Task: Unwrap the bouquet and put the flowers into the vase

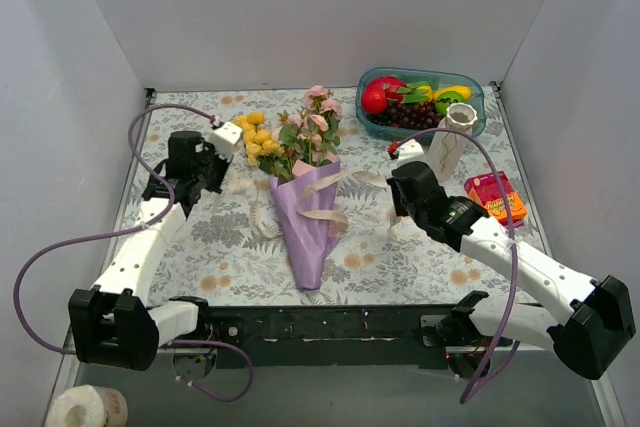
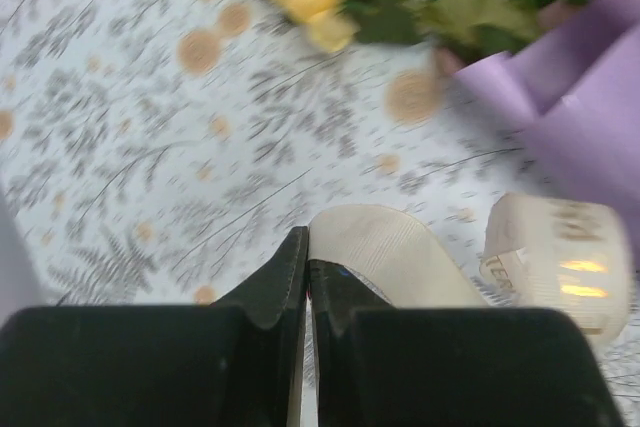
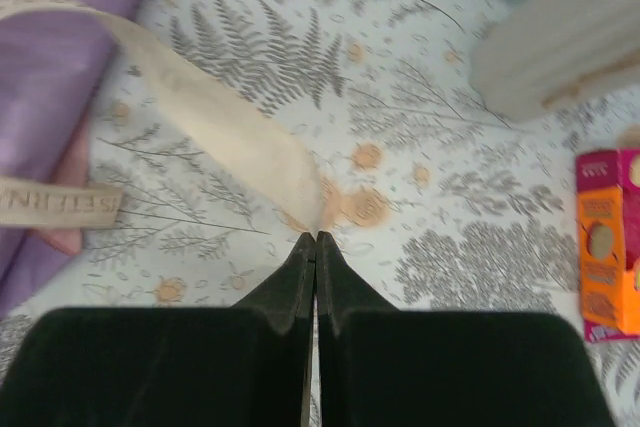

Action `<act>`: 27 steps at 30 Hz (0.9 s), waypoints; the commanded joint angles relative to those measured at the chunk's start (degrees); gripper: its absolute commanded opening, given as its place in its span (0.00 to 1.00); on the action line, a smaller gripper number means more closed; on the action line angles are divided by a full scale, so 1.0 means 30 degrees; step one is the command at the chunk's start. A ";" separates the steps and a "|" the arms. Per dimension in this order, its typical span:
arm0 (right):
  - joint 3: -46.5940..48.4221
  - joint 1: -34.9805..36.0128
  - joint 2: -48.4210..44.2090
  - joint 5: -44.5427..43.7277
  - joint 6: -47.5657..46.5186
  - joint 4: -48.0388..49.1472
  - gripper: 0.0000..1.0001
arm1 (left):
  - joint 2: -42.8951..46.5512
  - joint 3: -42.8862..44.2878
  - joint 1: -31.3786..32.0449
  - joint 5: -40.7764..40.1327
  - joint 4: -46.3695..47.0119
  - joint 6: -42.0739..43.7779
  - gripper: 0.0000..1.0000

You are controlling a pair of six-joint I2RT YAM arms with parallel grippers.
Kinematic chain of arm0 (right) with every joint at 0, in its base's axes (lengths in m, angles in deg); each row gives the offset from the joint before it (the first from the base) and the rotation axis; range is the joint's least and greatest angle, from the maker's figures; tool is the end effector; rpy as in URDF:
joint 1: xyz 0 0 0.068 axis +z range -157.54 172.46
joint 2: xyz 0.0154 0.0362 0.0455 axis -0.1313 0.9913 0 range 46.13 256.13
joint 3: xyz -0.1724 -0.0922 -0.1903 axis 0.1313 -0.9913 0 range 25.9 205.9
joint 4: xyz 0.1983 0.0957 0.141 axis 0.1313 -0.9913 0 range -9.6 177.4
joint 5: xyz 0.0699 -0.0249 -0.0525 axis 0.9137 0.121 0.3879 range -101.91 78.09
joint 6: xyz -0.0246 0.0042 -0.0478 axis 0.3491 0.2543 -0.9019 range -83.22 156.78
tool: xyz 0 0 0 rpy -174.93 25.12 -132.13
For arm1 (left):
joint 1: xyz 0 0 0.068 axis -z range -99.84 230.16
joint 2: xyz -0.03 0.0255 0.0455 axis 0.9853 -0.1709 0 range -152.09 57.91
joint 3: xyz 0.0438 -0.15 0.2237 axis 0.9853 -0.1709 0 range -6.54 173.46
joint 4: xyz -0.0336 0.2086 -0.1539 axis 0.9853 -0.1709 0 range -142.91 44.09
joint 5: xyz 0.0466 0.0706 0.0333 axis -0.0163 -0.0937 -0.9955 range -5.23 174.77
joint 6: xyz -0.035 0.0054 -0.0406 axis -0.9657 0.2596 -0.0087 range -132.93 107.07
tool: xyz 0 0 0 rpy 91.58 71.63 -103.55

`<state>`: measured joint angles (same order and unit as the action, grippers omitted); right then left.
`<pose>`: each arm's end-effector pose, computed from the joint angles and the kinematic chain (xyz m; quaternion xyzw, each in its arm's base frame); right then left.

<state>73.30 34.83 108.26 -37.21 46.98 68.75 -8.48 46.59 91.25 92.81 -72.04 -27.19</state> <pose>0.1856 0.1489 0.2842 -0.1382 0.8542 0.0319 0.5002 0.2452 -0.0531 0.2884 0.0050 0.9023 -0.1554 0.4021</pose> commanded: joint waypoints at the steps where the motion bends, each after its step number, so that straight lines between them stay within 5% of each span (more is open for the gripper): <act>1: 0.0110 -0.0148 -0.1196 -0.4974 0.2571 -0.4086 0.01 | 0.1182 0.0368 -0.2873 -0.0979 -0.0839 0.1382 0.00; 9: 0.1192 -0.0295 -0.1756 -0.9258 0.5972 -0.8864 0.01 | 0.1038 -0.0071 -0.5599 -0.2442 -0.0461 0.1796 0.00; 11: 0.1659 -0.0324 -0.1521 -0.9876 0.6824 -1.0097 0.15 | 0.0540 0.0046 -0.5864 -0.2443 -0.0460 0.1446 0.00; 12: 0.1836 -0.0324 -0.1259 -0.9935 0.6942 -1.0390 0.33 | 0.0509 0.0162 -0.5981 -0.2298 -0.0837 0.1443 0.35; 13: 0.1954 -0.0324 -0.1111 -0.9849 0.6914 -1.0770 0.62 | 0.0567 0.0366 -0.6041 -0.1949 -0.1073 0.1443 0.58; 15: 0.2713 -0.0324 -0.0819 -0.9819 0.6652 -1.1328 0.73 | 0.1122 0.0514 -0.6012 -0.0926 -0.1425 0.1531 0.98; 27: 0.7375 0.0842 -0.0320 -0.5048 0.2523 -0.8909 0.82 | -0.0248 0.6400 -0.5225 0.7690 -0.4854 0.0128 0.98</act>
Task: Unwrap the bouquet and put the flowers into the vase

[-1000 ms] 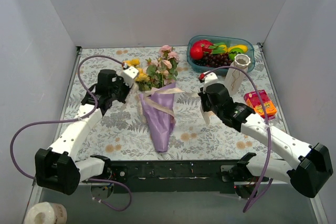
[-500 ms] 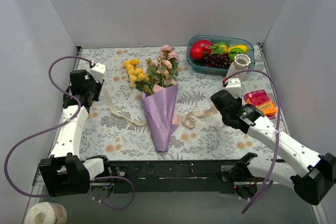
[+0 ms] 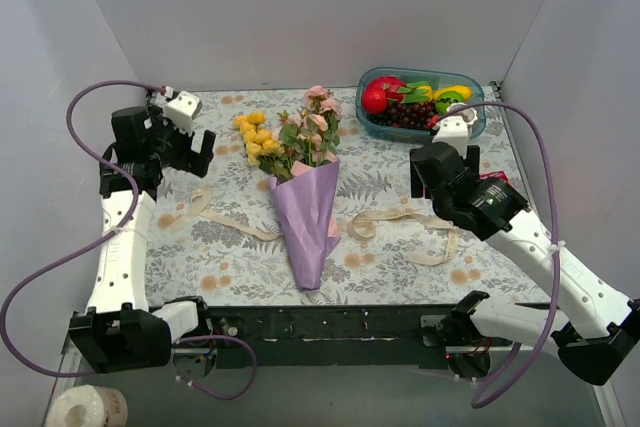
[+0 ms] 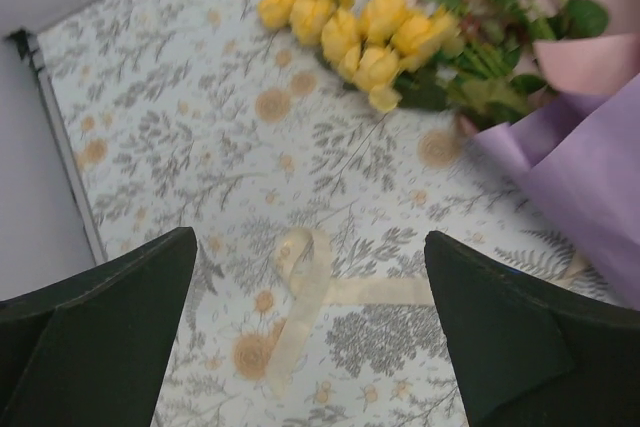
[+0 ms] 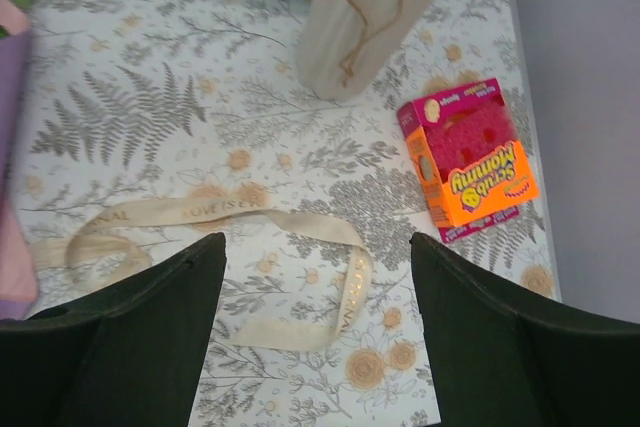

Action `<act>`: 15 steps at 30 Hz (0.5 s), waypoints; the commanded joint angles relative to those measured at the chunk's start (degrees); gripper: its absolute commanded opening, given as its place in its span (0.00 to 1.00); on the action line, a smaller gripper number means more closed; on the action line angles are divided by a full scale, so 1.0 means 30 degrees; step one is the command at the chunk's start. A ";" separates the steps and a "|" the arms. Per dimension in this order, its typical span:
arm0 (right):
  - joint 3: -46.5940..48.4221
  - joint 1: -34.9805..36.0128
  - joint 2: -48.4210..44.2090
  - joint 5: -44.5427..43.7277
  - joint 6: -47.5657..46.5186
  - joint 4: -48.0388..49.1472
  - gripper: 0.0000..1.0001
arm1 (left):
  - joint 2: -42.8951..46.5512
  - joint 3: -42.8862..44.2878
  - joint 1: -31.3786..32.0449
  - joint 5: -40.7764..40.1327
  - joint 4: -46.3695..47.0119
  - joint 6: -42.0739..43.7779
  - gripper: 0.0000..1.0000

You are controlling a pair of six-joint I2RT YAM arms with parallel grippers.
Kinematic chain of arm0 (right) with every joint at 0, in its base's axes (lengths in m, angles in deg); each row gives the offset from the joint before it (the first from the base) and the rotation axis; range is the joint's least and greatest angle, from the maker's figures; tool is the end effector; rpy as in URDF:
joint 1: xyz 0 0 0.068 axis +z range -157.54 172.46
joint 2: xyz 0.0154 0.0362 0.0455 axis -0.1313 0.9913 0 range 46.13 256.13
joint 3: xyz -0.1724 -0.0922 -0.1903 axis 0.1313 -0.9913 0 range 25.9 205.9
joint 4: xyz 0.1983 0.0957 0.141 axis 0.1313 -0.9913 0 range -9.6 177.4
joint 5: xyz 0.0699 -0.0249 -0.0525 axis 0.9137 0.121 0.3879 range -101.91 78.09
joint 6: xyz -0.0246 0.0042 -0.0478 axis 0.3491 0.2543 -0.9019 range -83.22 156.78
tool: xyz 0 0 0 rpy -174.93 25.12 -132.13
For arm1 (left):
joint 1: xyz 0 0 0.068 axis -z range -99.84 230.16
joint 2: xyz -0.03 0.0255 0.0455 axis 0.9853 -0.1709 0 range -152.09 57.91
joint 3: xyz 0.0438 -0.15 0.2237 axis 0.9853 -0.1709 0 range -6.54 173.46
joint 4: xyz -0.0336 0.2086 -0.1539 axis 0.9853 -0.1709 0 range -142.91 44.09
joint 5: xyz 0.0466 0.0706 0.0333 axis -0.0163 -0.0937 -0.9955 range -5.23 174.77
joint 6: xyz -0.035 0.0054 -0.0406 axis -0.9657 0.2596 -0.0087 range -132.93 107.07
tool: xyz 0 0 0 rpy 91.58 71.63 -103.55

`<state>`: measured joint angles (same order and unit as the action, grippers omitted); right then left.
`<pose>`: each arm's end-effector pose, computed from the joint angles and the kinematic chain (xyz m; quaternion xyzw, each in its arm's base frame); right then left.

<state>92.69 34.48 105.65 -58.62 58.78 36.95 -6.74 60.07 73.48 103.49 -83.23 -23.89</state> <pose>0.1609 0.1103 0.3642 0.0086 0.8570 -0.1153 0.5021 0.2372 0.0164 0.3582 -0.0606 0.8777 -0.1613 0.4471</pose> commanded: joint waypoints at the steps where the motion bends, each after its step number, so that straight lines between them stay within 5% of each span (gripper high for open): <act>1: 0.0739 0.1312 0.0751 0.2619 -0.1502 0.2166 0.82 | -0.1619 0.2111 0.1282 0.4189 -0.1037 -0.1323 0.98; 4: 0.0940 0.3009 0.2154 0.2685 -0.1416 0.3341 0.82 | -0.2794 0.2406 0.3161 0.3545 -0.0102 -0.2232 0.98; 9: 0.4071 0.8391 0.7950 0.0137 -0.0596 0.1972 0.83 | -0.2507 0.1530 0.3163 0.4073 0.0983 -0.3523 0.98; 15: 0.8461 1.1274 1.4400 -0.1449 -0.1000 0.1140 0.84 | -0.1949 -0.0931 0.3105 0.3456 0.1861 -0.3056 0.98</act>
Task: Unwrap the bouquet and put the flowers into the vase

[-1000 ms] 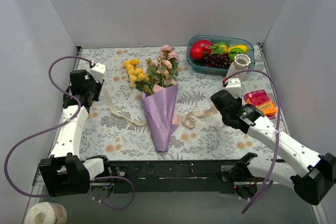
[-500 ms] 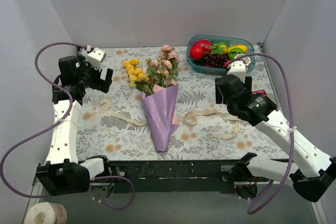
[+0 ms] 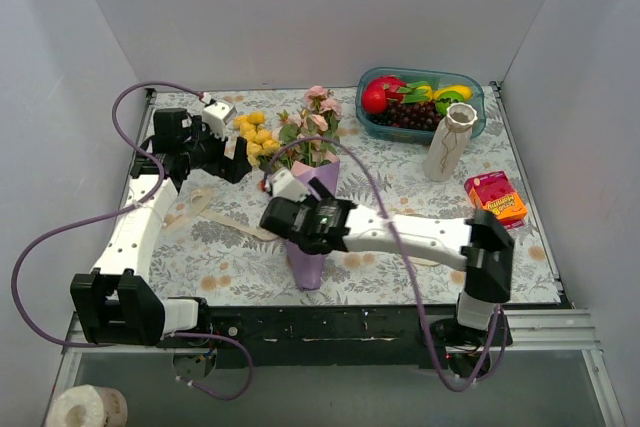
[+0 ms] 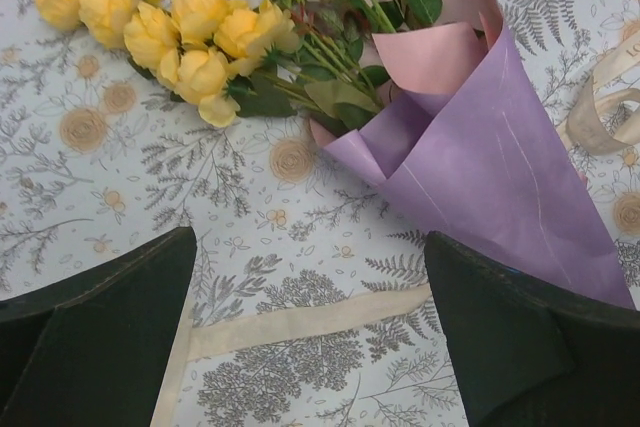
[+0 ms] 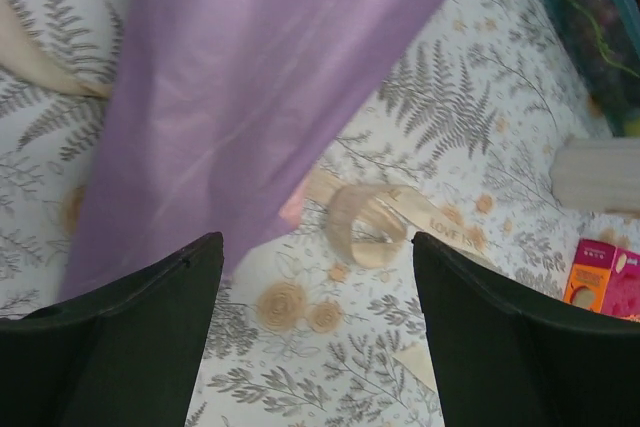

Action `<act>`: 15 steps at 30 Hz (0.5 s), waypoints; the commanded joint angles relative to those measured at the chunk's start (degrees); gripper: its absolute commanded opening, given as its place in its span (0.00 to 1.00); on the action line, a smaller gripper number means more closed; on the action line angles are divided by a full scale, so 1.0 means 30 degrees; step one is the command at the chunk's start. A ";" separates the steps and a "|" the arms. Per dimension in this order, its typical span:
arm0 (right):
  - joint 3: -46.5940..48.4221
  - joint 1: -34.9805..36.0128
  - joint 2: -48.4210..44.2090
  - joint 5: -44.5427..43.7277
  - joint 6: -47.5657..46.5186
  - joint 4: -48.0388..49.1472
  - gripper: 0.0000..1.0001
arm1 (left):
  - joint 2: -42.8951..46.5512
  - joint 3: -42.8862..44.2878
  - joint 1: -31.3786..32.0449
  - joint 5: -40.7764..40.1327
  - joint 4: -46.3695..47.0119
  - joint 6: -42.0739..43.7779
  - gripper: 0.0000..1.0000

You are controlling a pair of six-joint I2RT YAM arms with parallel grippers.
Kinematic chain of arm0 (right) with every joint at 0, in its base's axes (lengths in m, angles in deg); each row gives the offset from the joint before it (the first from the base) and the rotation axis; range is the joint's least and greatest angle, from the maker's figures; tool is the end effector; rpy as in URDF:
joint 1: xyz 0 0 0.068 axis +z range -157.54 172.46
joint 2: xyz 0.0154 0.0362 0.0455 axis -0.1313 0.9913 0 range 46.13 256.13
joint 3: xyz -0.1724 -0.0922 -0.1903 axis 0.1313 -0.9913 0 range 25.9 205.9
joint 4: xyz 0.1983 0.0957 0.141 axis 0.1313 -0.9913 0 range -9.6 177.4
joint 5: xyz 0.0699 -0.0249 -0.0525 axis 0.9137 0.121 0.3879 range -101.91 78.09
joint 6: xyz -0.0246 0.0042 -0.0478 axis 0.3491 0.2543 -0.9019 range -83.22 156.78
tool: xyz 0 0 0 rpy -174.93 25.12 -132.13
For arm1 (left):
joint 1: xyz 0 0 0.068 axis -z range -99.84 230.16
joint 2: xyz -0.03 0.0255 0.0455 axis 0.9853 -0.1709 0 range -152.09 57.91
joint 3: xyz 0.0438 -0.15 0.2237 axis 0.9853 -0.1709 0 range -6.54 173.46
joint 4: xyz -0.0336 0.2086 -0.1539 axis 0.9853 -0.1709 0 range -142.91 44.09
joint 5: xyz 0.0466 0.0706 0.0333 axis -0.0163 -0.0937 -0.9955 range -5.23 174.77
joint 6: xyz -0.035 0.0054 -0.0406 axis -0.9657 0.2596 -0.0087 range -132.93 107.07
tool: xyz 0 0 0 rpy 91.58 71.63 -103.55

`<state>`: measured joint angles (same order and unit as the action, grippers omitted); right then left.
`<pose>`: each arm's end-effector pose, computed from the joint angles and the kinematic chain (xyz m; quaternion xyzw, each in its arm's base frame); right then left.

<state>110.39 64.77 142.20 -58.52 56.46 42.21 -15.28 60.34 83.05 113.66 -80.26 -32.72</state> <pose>0.1321 0.3294 0.3032 -0.2888 0.8390 -0.0746 0.4551 0.2723 -0.0309 0.3305 -0.0263 0.8857 -0.3017 0.3517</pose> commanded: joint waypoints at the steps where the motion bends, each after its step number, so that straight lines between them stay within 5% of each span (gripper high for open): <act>1: 0.2947 0.1237 0.2630 -0.1282 -0.0668 -0.0089 0.83 | 0.0755 -0.1166 -0.0086 0.0069 0.0873 -0.0112 0.98; 5: 0.5665 0.1150 0.5638 -0.1599 -0.3947 0.2873 0.82 | 0.0518 -0.1341 -0.0872 0.0066 0.1048 -0.0784 0.98; 10: 1.2520 -0.0343 0.9778 -0.0145 -0.5532 0.1176 0.84 | 0.0433 -0.1811 -0.3101 0.0801 0.1020 -0.1020 0.98; 15: 1.2678 -0.0579 1.0983 0.0918 -0.6502 0.1472 0.85 | 0.0461 -0.2485 -0.5266 0.1269 0.1166 -0.1137 0.98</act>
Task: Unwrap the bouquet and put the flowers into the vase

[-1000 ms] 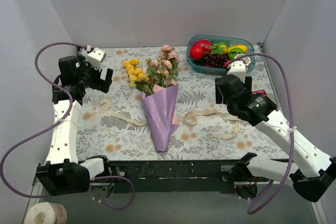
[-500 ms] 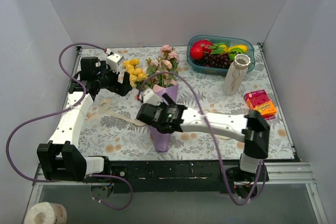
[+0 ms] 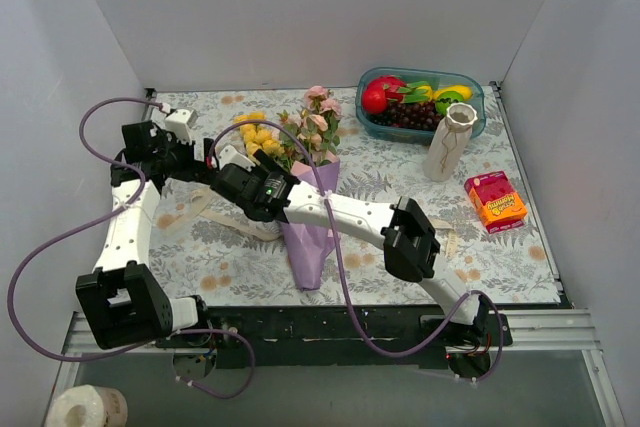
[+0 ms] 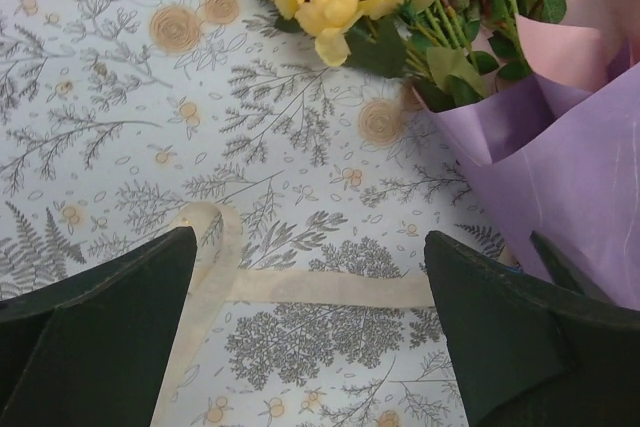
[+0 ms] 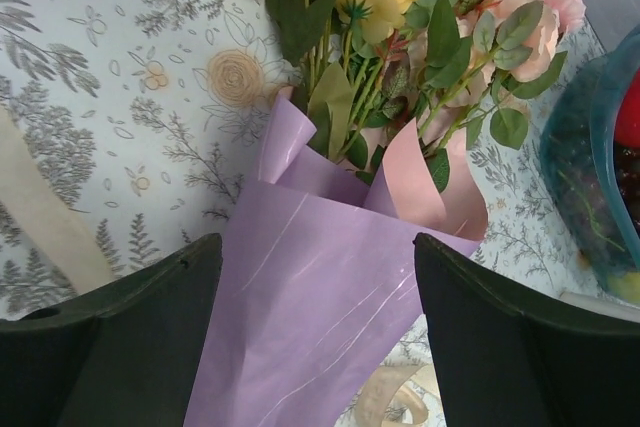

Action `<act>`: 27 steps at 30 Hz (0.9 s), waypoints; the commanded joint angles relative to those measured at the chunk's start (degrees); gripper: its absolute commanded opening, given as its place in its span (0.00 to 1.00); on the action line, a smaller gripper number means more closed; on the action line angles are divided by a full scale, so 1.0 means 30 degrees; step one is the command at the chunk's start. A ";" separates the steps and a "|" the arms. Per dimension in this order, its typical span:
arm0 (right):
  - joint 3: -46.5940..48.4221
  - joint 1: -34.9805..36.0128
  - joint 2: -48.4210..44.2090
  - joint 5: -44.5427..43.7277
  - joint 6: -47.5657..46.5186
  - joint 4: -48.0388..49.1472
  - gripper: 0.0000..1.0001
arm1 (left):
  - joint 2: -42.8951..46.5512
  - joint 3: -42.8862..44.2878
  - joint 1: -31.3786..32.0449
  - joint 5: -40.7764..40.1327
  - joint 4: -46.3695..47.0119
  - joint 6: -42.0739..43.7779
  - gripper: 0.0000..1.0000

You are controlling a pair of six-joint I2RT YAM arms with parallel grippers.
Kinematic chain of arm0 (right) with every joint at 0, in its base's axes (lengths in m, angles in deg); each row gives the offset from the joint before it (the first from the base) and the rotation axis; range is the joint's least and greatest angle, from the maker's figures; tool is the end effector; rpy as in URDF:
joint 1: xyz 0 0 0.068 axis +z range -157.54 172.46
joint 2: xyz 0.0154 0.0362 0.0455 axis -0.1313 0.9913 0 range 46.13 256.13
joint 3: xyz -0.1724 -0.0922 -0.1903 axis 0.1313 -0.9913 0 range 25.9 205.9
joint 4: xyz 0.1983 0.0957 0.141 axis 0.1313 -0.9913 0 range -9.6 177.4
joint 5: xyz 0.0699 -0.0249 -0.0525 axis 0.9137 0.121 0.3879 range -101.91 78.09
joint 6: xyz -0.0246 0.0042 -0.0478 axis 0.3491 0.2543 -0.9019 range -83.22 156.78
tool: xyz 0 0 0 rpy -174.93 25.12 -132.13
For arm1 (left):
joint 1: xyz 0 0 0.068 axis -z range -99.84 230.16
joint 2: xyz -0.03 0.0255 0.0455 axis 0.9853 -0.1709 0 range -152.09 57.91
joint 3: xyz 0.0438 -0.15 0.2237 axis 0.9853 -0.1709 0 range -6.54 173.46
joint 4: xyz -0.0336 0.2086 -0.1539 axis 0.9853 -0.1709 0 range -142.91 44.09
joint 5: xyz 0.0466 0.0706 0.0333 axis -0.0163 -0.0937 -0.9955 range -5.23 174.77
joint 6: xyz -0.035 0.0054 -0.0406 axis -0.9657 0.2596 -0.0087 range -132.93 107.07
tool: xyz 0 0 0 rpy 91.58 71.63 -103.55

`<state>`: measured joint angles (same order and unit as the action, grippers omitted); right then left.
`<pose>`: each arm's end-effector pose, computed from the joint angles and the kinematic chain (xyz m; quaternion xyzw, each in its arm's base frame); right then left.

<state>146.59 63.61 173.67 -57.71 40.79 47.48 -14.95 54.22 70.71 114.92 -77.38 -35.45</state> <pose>0.1852 0.4641 0.2811 -0.3542 0.7928 -0.0798 0.4895 0.2694 0.0268 0.3010 -0.1458 0.8813 -0.2808 0.3509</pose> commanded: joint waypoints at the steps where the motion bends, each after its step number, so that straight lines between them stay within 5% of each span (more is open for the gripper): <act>1: 0.0409 -0.0193 0.0550 0.0619 -0.1133 -0.0315 0.85 | 0.0264 -0.0533 -0.1446 0.0906 0.0233 -0.0285 0.98; 17: -0.1966 -0.1305 0.1458 0.1760 -0.1690 0.1705 0.76 | -0.0264 -0.1295 -0.3265 0.1815 0.0351 -0.0344 0.98; 20: -0.2288 -0.1511 0.1459 0.2054 -0.1659 0.1910 0.61 | -0.0118 -0.1558 -0.3294 0.1639 0.0526 -0.0169 0.98; 24: -0.2376 -0.1541 0.1109 0.2025 -0.1630 0.2027 0.20 | 0.0146 -0.2027 -0.3294 0.1551 0.0877 -0.0051 0.98; 27: -0.1851 -0.1541 0.0582 0.1995 -0.1747 0.1941 0.12 | 0.0117 -0.2174 -0.3294 0.1551 0.0966 -0.0080 0.98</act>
<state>139.63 58.91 177.80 -51.72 36.12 51.66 -16.77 48.27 61.13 119.10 -75.91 -36.37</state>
